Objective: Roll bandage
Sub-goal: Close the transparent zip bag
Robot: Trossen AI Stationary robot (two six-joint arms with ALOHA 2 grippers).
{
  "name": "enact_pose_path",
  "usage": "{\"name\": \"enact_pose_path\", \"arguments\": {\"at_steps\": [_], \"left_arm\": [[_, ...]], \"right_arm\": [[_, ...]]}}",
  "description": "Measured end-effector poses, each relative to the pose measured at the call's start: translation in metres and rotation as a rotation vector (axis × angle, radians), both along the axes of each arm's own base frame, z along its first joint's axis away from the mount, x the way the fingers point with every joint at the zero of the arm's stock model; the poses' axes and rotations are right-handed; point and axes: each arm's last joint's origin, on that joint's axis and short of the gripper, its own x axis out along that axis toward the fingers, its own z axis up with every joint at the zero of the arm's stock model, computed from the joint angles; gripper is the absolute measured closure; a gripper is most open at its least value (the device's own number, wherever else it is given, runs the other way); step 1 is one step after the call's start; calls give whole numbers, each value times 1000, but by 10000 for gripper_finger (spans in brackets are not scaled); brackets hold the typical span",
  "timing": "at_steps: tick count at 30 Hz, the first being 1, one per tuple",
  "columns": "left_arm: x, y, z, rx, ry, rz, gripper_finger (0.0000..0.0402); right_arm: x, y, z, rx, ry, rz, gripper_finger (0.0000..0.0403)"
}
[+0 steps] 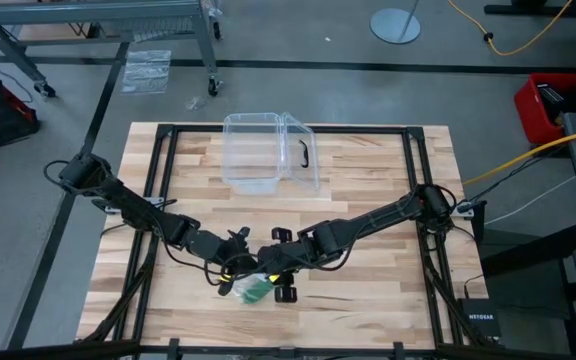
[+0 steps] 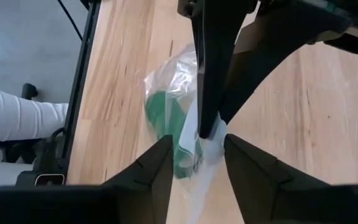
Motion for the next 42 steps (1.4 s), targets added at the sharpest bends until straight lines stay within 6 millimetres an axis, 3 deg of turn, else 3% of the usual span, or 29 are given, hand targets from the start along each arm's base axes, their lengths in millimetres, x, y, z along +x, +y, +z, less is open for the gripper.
{"name": "enact_pose_path", "arguments": {"at_steps": [12,17,30,42], "left_arm": [[0,0,1,-5,-7,8,401],[0,0,1,-2,-7,23,401],[0,1,1,-2,-9,30,401],[0,1,1,-2,-10,30,401]], "right_arm": [[0,0,0,0,0,0,357],[0,0,0,-1,1,0,381],[0,0,0,0,0,0,315],[0,0,0,4,4,4,309]]}}
